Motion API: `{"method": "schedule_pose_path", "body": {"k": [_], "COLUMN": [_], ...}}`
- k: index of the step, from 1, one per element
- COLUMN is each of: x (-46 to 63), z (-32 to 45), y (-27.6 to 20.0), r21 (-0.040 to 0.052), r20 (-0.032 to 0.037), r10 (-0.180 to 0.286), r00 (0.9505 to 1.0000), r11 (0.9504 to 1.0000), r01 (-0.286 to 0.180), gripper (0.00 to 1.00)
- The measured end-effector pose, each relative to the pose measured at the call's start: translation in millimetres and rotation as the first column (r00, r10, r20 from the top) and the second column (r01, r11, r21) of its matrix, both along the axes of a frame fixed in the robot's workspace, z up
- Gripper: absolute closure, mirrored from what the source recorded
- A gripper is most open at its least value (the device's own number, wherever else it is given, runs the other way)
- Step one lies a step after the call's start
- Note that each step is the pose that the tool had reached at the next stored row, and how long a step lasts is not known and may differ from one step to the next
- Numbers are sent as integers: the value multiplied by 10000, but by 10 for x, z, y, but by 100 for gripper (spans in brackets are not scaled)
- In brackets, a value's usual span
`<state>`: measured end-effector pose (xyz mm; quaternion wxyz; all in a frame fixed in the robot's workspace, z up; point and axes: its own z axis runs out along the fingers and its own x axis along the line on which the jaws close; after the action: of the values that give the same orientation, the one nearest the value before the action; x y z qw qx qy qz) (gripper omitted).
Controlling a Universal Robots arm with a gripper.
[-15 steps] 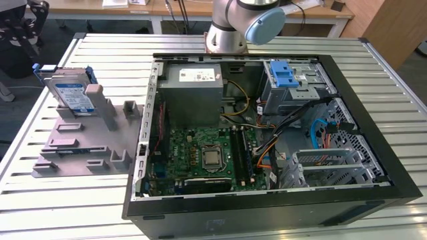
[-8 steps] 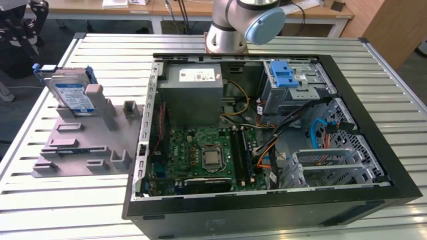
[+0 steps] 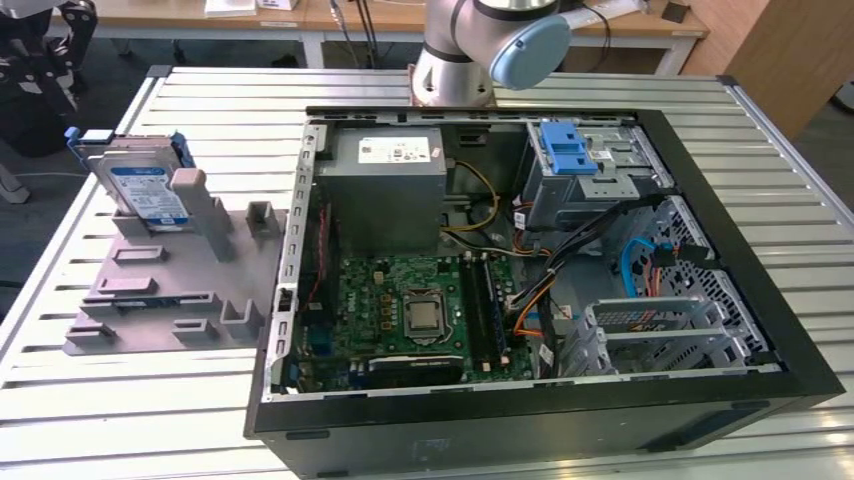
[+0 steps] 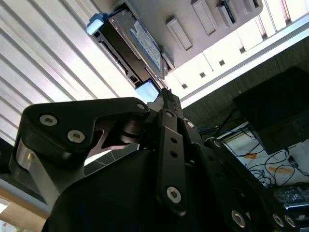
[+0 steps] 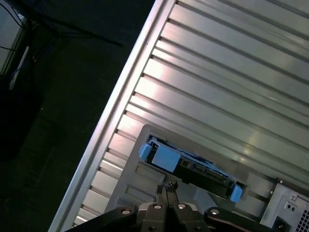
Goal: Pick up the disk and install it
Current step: 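Pick up the disk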
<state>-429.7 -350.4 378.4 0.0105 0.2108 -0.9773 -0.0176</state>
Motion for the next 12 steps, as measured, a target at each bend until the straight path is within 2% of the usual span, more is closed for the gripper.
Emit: {"method": "schedule_pose_path", "body": {"k": [6, 12], "x": [-3, -6], "z": [-1, -1], "y": [0, 0], "r21": [0, 0], "r20": [0, 0], "r10": [592, 1172], "r00": [9982, 9931], "r11": [9982, 9931], "r01": [-592, -1172], "gripper": [89, 89]}}
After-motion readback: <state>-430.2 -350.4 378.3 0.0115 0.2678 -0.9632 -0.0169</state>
